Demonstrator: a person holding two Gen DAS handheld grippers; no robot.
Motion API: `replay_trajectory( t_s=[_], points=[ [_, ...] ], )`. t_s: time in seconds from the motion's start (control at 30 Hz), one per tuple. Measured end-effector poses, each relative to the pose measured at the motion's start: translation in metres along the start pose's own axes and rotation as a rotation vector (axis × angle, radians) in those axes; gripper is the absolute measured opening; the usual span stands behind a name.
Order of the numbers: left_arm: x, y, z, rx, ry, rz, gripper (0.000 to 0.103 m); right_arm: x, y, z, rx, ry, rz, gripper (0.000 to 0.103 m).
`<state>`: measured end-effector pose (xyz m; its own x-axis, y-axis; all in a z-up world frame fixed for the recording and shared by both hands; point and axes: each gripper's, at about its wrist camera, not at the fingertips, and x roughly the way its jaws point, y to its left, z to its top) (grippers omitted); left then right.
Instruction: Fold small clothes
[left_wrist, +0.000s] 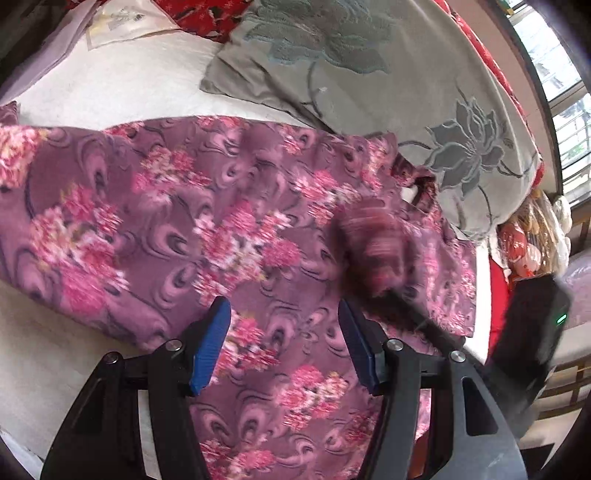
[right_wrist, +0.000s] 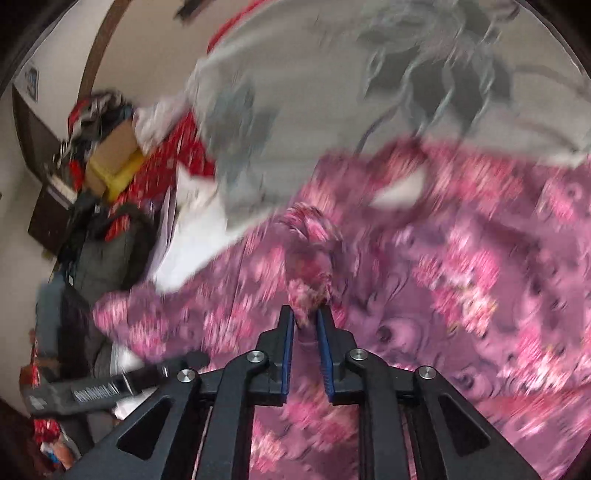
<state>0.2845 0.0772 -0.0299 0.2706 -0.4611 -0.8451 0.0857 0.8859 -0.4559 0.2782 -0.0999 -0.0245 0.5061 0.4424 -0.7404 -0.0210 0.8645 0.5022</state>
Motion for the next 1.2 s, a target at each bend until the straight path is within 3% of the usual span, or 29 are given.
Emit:
replay_trajectory(
  t_s=[0.03, 0.13, 0.3, 0.4, 0.43, 0.47, 0.5, 0.6, 0.7, 0.87, 0.9, 0.93, 1.0, 1.07, 1.1, 1.17, 1.2],
  points=[
    [0.001, -0.003, -0.001, 0.006, 0.005, -0.013, 0.059, 0.005, 0.0, -0.01, 0.008, 0.046, 0.014, 0.026],
    [0.013, -0.029, -0.009, 0.026, 0.031, -0.062, 0.059, -0.007, -0.004, -0.028, 0.004, 0.061, 0.029, 0.029],
    [0.05, -0.057, -0.013, 0.019, 0.116, -0.067, 0.059, -0.07, -0.051, -0.037, 0.074, -0.051, -0.011, 0.037],
    [0.06, -0.064, -0.004, -0.041, 0.078, -0.051, 0.059, -0.115, -0.104, -0.037, 0.187, -0.143, -0.073, 0.038],
    [0.059, -0.066, 0.0, -0.049, 0.049, -0.053, 0.052, -0.124, -0.116, -0.038, 0.214, -0.164, -0.089, 0.038],
    [0.056, -0.068, 0.004, -0.051, 0.024, -0.056, 0.036, -0.139, -0.134, -0.038, 0.255, -0.197, -0.114, 0.038],
    [0.053, -0.07, 0.008, -0.044, 0.016, -0.061, 0.001, -0.149, -0.147, -0.039, 0.29, -0.226, -0.131, 0.038],
    [0.028, -0.069, 0.012, -0.035, -0.072, -0.071, 0.003, -0.181, -0.193, -0.042, 0.407, -0.324, -0.174, 0.044],
    [0.01, -0.063, 0.008, 0.007, -0.174, -0.011, 0.003, -0.191, -0.234, -0.044, 0.516, -0.369, -0.176, 0.049],
    [0.025, -0.044, 0.004, -0.028, -0.093, -0.003, 0.003, -0.153, -0.248, -0.033, 0.525, -0.279, -0.034, 0.048],
    [0.026, -0.044, 0.002, -0.03, -0.094, -0.005, 0.003, -0.144, -0.244, -0.029, 0.51, -0.241, -0.029, 0.039],
    [0.028, -0.045, 0.001, -0.031, -0.097, -0.005, 0.003, -0.141, -0.238, -0.026, 0.476, -0.233, -0.05, 0.009],
    [0.035, -0.043, -0.001, -0.026, -0.093, 0.018, 0.003, -0.157, -0.22, -0.024, 0.388, -0.335, -0.091, 0.009],
    [0.051, -0.039, -0.003, -0.031, -0.047, 0.061, 0.007, -0.165, -0.216, -0.029, 0.387, -0.395, -0.124, 0.009],
    [0.058, -0.034, -0.005, -0.047, -0.023, 0.067, 0.009, -0.16, -0.22, -0.031, 0.399, -0.368, -0.143, 0.009],
    [0.048, -0.026, -0.009, -0.084, -0.038, 0.029, 0.009, -0.139, -0.233, -0.036, 0.424, -0.222, -0.216, 0.01],
    [0.038, -0.024, -0.012, -0.096, -0.047, 0.011, 0.009, -0.141, -0.232, -0.04, 0.424, -0.237, -0.21, 0.009]
  ],
)
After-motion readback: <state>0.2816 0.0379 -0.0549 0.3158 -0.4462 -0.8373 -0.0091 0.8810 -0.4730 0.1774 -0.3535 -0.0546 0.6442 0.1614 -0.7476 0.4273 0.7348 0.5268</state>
